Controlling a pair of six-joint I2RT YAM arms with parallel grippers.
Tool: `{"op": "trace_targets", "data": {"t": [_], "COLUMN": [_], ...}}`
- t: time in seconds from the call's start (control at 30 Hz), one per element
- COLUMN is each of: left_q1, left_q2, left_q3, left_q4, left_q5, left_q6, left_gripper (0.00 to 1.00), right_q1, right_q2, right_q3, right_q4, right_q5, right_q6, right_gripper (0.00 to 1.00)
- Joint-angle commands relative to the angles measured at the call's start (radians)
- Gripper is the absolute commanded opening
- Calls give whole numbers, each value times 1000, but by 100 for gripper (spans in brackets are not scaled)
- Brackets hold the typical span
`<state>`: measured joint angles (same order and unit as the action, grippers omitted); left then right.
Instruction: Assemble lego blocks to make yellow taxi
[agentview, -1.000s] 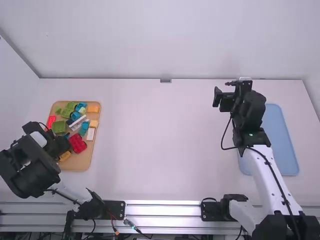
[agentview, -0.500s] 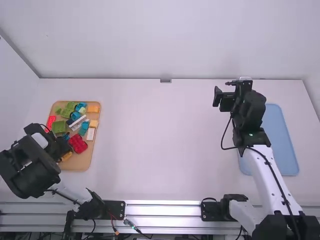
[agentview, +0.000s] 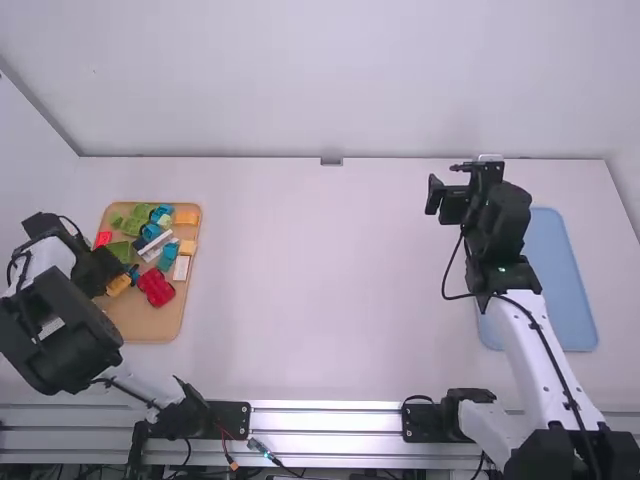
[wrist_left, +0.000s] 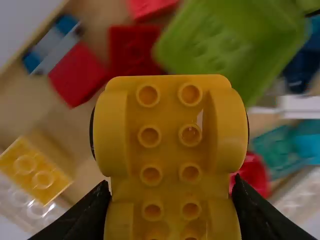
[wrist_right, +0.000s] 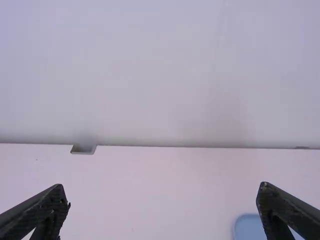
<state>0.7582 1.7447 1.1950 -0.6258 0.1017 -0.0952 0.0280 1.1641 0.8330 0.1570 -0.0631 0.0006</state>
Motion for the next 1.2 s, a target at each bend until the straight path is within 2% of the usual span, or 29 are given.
{"op": "trace_targets", "data": {"t": [0.0,0.13,0.23,0.37,0.5,0.73,0.97,1.13,1.17], "left_q1": [-94,-272,-495,-714,-945,-1246,-1363,-1372,-1366], "left_q2": [-57,-135,-182,-179,-143,-19,91,128,135], "left_q3": [3,-42,-72,-72,-72,-72,-72,-72,-72], "left_q4": [5,49,60,30,-45,27,84,135,142], "left_q5": [150,142,9,-3,75,8,19,25,42], "left_q6": [100,233,332,486,821,1041,1125,1087,1088], "left_gripper": [2,2,2,2,2,1,2,1,4], "right_q1": [6,6,5,5,6,5,3,3,4], "right_q2": [8,8,8,8,8,8,8,8,8], "right_q3": [37,37,37,37,37,37,37,37,37], "right_q4": [-1,-7,-7,-7,-8,-26,-43,-42,-42], "right_q5": [4,5,4,4,4,4,5,5,4], "right_q6": [3,3,3,3,3,3,3,3,3], "right_gripper": [99,99,99,99,99,99,99,99,99]}}
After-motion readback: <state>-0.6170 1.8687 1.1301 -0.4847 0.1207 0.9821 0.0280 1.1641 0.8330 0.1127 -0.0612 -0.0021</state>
